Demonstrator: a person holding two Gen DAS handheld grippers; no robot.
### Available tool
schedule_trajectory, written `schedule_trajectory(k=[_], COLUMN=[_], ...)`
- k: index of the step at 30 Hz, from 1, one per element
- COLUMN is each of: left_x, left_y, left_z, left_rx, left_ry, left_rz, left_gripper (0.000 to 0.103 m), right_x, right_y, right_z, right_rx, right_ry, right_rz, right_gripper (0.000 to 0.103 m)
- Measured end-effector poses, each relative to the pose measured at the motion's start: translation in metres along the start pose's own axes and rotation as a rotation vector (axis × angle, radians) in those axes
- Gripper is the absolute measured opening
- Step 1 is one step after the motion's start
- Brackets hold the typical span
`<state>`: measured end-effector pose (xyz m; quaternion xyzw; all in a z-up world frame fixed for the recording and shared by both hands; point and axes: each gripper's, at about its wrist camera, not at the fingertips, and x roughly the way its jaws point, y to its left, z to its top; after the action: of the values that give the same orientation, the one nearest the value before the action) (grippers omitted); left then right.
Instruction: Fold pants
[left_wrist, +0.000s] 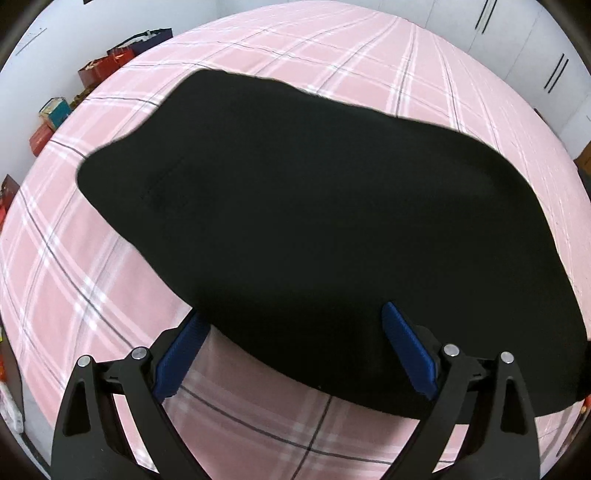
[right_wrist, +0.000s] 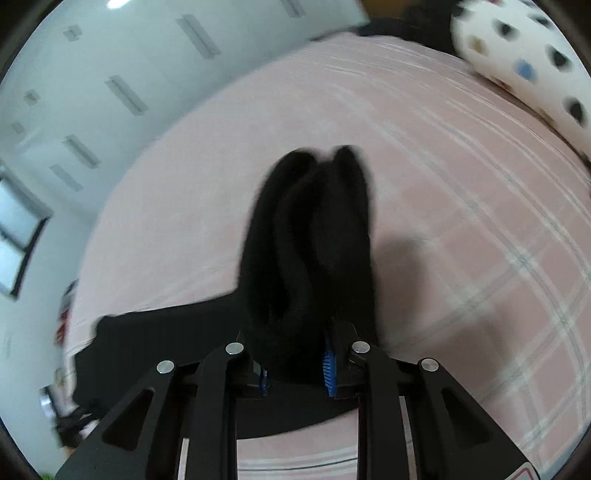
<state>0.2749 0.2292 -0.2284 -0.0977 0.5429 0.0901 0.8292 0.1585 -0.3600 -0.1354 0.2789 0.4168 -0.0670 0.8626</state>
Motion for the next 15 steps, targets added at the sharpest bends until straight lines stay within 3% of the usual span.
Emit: schedule_trajectory(k=[3,8,15], left_x=[0.000,-0.008,0.000], left_y=[-0.001,0.019,0.030], left_z=[-0.002,0.001,-0.001], left_rx=[-0.003,-0.057,-0.036], left_ry=[-0.013,-0.004,0.013], left_rz=[-0.010,-0.104,-0.127], left_gripper=[0.093,0.093,0.093], right_x=[-0.002,0.019,0.087], right_y=[0.063,0.164,0.260], right_z=[0.000,-0.014,-0.068], right_rx=[-0.074,-0.193,-0.318], right_ry=[-0.001,0.040,0.182], right_rz=[0.096,0.215,0.271], right_gripper=[0.020,0.020,0.020])
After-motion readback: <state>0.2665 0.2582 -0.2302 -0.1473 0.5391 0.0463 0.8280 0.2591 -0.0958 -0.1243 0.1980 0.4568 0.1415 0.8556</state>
